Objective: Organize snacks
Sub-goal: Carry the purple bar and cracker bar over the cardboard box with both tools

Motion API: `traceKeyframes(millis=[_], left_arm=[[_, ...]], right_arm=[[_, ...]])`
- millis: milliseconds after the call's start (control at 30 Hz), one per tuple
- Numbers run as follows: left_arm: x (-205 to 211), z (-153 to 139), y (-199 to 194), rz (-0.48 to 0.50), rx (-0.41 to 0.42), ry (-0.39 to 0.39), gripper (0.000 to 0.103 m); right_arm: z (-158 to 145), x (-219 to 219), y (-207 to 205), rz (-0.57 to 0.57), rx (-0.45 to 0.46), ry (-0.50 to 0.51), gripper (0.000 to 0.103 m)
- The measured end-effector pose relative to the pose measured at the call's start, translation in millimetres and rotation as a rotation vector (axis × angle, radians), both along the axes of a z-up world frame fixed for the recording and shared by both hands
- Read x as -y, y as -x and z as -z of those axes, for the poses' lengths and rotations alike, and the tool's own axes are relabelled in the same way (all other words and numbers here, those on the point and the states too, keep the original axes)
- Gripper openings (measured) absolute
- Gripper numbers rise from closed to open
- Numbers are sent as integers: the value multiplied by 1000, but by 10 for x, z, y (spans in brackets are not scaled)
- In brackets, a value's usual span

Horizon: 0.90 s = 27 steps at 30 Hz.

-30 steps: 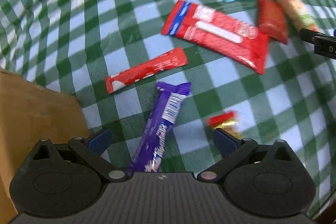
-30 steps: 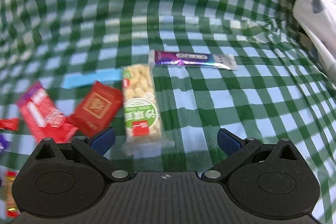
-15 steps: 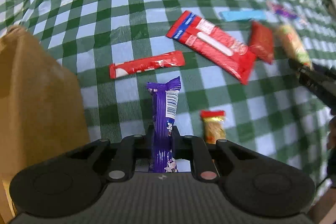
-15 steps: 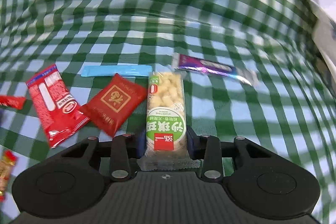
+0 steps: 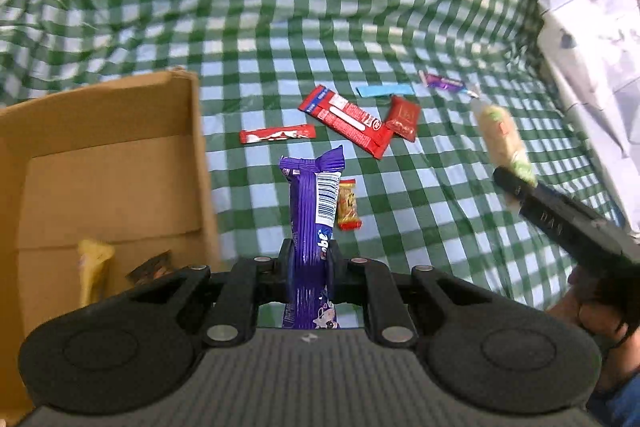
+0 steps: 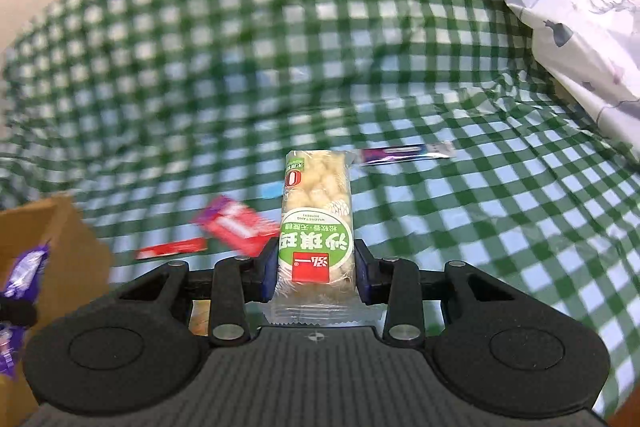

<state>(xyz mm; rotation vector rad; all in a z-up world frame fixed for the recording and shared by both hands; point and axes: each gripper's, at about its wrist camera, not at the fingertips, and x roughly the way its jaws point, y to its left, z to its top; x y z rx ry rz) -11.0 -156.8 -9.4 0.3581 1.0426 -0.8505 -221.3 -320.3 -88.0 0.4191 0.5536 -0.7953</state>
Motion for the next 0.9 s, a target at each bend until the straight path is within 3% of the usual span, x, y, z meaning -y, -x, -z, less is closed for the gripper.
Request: traceKeyframes(millis=[167, 500, 900], left_arm=[[-713, -301, 169, -53, 59, 31, 16], [-1998, -426, 343, -160, 65, 42, 16], [-2637, -466, 546, -190, 93, 113, 16]], right_arm=[[-309, -838, 115, -96, 53, -31, 39], [-729, -2157, 14, -315, 86, -71, 39], [-898, -3036, -122, -446, 22, -38, 39]])
